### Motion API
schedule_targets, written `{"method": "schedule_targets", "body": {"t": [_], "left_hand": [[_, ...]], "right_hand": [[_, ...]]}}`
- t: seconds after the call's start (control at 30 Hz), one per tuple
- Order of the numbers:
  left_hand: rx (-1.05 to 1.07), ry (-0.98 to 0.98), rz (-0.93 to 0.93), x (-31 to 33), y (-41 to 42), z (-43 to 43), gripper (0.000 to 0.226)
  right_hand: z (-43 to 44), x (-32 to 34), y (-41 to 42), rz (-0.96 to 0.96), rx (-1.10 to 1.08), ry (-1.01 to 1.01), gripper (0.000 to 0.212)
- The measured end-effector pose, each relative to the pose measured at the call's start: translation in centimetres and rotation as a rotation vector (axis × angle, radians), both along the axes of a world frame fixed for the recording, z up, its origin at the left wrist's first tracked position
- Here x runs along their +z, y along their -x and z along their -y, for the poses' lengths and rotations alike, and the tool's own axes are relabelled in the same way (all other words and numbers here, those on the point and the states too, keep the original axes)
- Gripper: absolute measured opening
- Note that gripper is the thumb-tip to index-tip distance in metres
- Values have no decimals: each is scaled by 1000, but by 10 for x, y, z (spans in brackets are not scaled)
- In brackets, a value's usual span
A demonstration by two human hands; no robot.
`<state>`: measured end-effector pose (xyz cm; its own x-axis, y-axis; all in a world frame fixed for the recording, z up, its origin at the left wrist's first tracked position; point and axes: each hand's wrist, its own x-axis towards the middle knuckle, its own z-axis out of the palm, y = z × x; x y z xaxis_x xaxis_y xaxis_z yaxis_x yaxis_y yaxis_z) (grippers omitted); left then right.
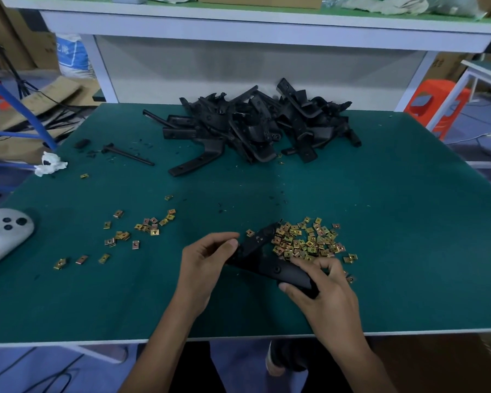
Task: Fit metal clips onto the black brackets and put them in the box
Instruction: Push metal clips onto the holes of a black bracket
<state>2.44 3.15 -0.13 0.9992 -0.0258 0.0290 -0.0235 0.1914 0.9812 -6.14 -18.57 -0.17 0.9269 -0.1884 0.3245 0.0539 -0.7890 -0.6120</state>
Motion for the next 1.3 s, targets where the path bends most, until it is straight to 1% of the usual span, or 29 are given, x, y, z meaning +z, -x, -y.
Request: {"method": "schedule_targets", "body": {"t": [0.3,0.4,0.5,0.57,0.63,0.73,1.0,1.17,1.3], "left_hand": [[13,10,-20,1,-1,0,23],[7,-28,-23,1,-1,0,23],[-44,-61,-19,3,2,0,19],[-56,-187,8,3,4,1,36],[-15,-296,53,3,4,3,42],[17,-317,101,2,4,4,40],[4,-368,126,3,5,5,37],[-1,-434,188,5,7,8,26],[-10,-433,197,6,7,7,28]], "right_hand": [[1,0,-1,15,13,26,50],[1,-1,-1,21,13,44,50],[1,-2,-2,21,-8,57,50],[1,-2,-4,22,-25,67,50],[0,-3,-4,27,-34,72,50],[0,-3,-4,37,-36,87,50],[0,-3,-4,37,-39,88,49],[1,-5,-3,17,-46,97,49],[0,-4,-3,-2,-55,74,48]]}}
